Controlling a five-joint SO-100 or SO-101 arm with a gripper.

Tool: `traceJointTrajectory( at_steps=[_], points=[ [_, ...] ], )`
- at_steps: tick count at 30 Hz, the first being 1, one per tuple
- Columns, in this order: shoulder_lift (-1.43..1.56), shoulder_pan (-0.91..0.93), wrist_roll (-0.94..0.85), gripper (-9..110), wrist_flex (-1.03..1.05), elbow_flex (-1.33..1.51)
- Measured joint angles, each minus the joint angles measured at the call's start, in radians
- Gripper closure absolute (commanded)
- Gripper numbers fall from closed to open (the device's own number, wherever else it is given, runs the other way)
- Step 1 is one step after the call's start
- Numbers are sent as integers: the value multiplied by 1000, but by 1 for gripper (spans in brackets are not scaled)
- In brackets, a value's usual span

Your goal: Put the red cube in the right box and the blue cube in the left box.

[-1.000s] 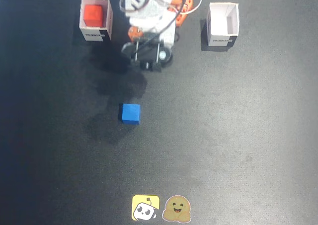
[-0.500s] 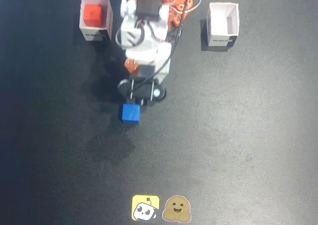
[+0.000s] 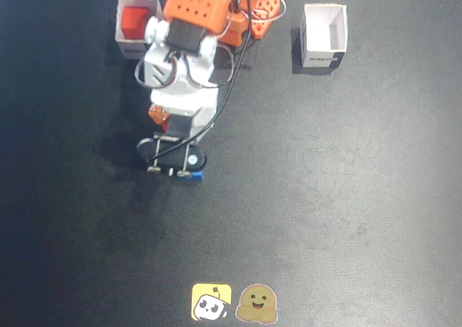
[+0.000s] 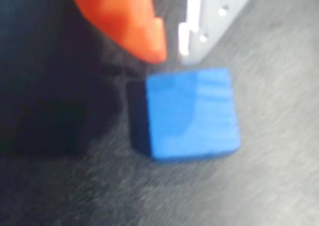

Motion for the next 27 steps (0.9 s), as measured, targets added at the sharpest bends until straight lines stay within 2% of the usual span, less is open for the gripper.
traceJointTrajectory(
  at_steps=[17,27],
  points=[
    [-97,-126,5,81,-100,0],
    [-156,-141,-21,81,-156,0]
  ],
)
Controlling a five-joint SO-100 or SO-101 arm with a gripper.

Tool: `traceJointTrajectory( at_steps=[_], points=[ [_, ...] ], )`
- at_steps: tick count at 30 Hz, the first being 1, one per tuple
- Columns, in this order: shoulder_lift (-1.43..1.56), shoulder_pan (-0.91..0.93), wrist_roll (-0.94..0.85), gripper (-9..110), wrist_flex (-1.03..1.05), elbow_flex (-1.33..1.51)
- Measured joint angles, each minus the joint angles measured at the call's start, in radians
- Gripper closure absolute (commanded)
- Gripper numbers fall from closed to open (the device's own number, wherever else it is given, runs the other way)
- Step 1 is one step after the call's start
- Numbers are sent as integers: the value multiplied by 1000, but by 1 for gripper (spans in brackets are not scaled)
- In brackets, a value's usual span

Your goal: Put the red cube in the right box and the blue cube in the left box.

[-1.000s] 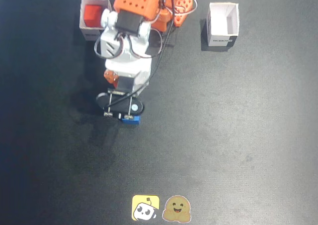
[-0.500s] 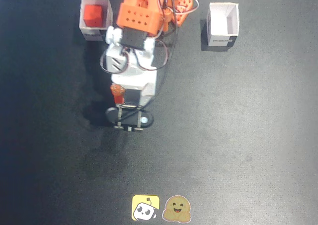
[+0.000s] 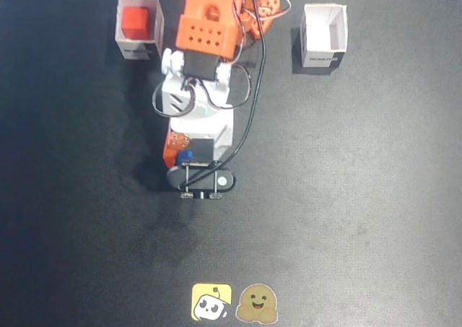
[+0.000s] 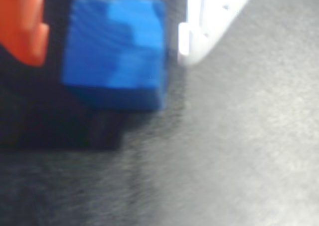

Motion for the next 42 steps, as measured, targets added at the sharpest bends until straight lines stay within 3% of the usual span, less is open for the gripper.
traceJointTrajectory(
  at_steps=[33,42],
  points=[
    [-192,-3,14,87,-189,-31],
    [-123,-3,8,87,-58,-37]
  ],
)
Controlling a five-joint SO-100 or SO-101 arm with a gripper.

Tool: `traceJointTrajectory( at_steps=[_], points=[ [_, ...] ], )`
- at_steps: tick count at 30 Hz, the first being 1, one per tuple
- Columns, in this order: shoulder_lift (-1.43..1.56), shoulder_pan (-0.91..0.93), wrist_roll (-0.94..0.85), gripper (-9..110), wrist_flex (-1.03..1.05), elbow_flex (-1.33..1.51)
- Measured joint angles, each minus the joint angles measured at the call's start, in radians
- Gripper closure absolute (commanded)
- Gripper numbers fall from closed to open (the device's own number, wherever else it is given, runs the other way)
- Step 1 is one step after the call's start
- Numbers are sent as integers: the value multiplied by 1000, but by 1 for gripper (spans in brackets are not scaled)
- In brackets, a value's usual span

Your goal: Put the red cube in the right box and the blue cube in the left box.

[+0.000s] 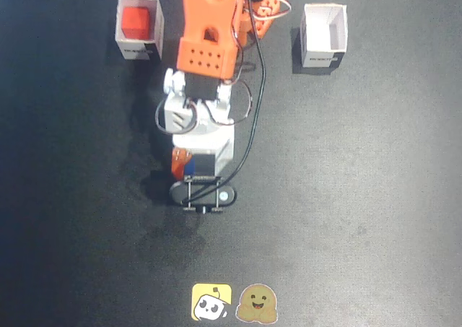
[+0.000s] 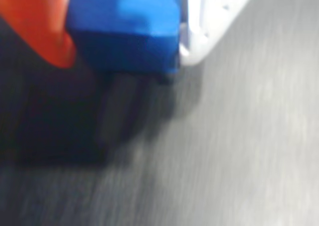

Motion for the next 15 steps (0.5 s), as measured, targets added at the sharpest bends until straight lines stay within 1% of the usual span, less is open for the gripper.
traceJointTrajectory(
  at_steps=[8,15],
  points=[
    [255,0,20,87,270,0],
    [476,-8,78,87,479,0]
  ],
)
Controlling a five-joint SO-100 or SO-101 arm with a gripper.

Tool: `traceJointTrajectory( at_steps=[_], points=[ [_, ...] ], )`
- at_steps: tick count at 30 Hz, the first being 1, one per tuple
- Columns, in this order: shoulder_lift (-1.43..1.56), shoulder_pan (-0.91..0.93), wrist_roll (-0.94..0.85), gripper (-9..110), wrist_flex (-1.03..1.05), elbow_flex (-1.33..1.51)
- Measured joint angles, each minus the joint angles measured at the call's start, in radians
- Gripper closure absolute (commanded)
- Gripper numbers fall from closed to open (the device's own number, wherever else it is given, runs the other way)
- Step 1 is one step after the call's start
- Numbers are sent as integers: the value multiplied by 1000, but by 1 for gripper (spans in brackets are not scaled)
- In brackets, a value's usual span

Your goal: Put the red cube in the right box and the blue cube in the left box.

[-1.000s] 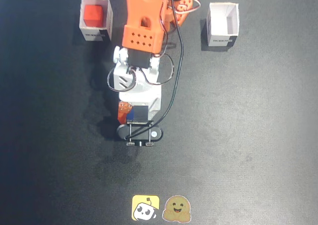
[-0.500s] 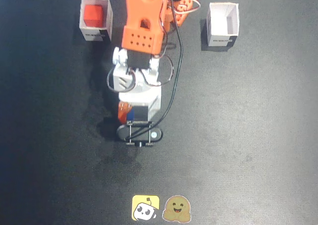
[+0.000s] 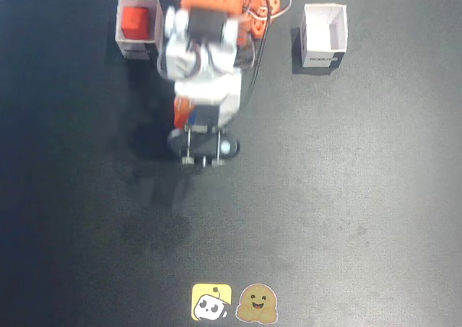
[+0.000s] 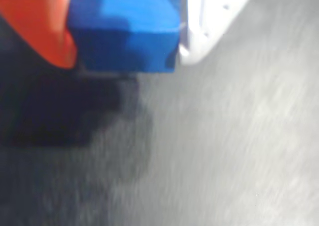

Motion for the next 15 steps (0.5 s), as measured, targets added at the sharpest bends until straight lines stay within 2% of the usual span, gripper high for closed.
traceJointTrajectory(
  at_steps=[8,15],
  points=[
    [92,-87,44,87,127,0],
    [206,-313,166,87,233,0]
  ],
)
